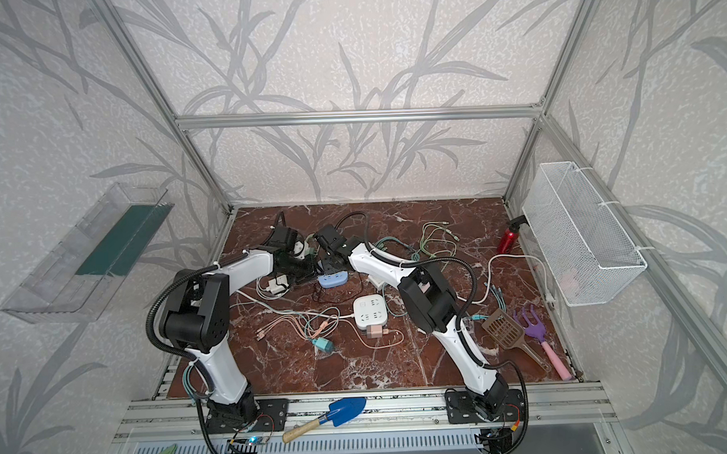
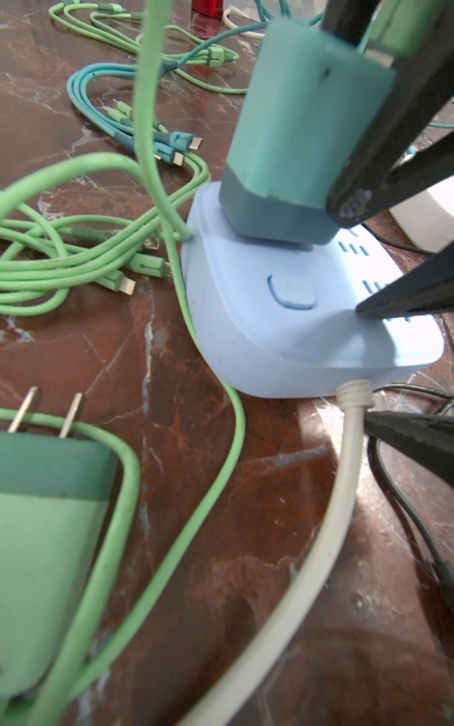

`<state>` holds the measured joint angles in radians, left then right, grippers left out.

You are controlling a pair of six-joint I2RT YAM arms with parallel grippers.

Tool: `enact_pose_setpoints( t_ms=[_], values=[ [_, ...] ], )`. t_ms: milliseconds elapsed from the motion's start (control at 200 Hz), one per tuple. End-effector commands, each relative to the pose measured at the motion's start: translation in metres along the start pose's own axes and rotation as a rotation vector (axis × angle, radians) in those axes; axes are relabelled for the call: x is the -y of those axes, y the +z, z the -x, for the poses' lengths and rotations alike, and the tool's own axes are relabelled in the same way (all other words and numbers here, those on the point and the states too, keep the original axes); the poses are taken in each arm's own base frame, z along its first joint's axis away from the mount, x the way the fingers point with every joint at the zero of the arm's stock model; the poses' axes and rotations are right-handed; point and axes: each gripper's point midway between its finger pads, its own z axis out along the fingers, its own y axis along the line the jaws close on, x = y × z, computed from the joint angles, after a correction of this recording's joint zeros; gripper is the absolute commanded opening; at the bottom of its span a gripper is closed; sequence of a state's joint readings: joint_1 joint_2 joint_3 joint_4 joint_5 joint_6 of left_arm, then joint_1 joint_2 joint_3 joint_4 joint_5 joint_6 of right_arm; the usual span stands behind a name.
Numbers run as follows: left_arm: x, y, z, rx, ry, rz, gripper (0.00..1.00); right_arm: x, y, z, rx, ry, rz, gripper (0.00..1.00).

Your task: Pull the plug off the socket

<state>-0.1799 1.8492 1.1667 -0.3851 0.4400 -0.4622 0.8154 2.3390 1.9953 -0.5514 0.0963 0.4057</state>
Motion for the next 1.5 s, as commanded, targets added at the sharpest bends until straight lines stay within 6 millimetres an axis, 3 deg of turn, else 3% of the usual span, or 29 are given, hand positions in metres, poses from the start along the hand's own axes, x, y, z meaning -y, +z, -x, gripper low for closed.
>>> enact_pose_setpoints(
  t_ms=[0,390,685,1050,1265,1495],
  values=[
    [0.009,-0.007,0.024,0.097,0.040,-0.059,0.40,-0.018,0.006,-0.033,-0.132,-0.067,0.043,0.11],
    [-0.011,0.025,0.020,0.007,-0.016,-0.026,0.43,-0.028,0.008,-0.033,-0.152,-0.076,0.061,0.12],
    [-0.025,0.049,0.000,-0.102,-0.077,0.002,0.42,-0.047,0.001,-0.026,-0.032,-0.111,0.041,0.10],
    [-0.037,0.063,-0.005,-0.124,-0.105,0.029,0.42,-0.032,0.009,-0.064,-0.075,-0.034,0.001,0.09],
    [-0.040,0.069,-0.007,-0.137,-0.109,0.040,0.41,-0.026,-0.018,-0.031,0.052,-0.040,-0.023,0.09],
    [-0.044,0.069,-0.009,-0.147,-0.081,0.067,0.41,-0.029,-0.020,-0.020,-0.007,-0.044,0.007,0.09]
  ],
)
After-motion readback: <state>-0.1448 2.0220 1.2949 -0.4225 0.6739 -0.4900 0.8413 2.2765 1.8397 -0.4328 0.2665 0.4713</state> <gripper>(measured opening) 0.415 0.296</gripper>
